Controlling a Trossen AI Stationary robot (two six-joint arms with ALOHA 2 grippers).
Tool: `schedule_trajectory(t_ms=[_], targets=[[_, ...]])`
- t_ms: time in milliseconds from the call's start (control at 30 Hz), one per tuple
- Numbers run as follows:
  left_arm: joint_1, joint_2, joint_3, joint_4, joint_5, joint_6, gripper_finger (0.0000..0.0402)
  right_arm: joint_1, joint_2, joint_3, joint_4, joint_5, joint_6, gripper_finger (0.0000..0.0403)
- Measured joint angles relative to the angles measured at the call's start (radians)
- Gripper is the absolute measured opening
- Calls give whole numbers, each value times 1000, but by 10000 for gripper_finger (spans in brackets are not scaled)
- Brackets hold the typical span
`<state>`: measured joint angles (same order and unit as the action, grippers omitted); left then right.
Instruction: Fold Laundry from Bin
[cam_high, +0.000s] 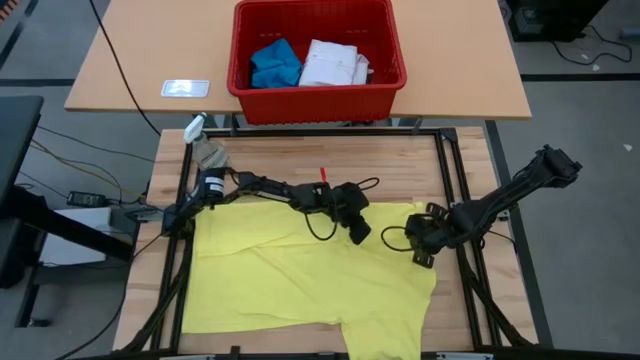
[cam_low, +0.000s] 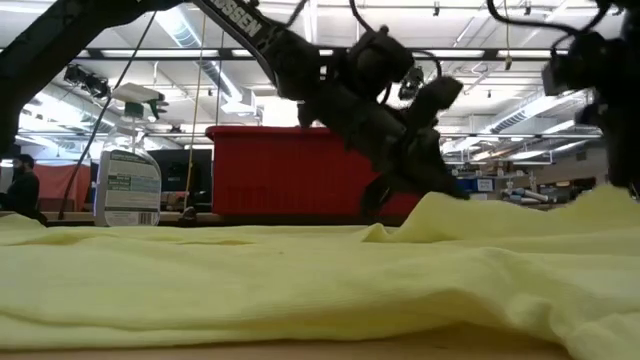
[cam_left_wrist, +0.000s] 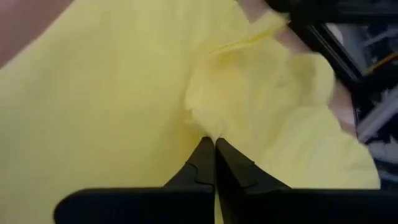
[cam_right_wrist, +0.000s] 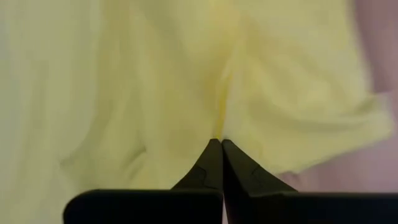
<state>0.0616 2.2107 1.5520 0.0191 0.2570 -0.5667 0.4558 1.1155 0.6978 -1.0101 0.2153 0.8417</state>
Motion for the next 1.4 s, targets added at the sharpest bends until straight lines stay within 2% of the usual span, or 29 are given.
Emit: schedule_trajectory(t_ms=[100,333,467,600,800,1000,1133,1200,1300,1400], targets=[[-17,-25,1,-16,-69,26,2,-16,-5,31,-37,44,35,0],[-33,-74,1,-80,-317,37,1,-99,-6,31,-129,159,100,0],[-21,-75,1,-167,-372,-18,1,-187,-6,7,-94,223,71,0],[-3,-67,1,-247,-377,-66,1,-281,-6,-65,20,208,-25,0],[25,-67,1,-237,-377,-67,17,-396,-6,-137,63,175,-38,8],[47,-67,1,-227,-346,-74,72,-479,-6,-116,73,176,-27,75],[43,-67,1,-252,-318,-77,118,-495,-6,-102,71,180,-24,122],[34,-67,1,-281,-268,-104,139,-495,-6,-100,71,128,-5,136],[9,-67,1,-305,-170,-114,161,-457,-6,-101,78,33,21,145],[-33,-66,1,-335,-150,-96,174,-393,-6,-105,83,10,89,144]])
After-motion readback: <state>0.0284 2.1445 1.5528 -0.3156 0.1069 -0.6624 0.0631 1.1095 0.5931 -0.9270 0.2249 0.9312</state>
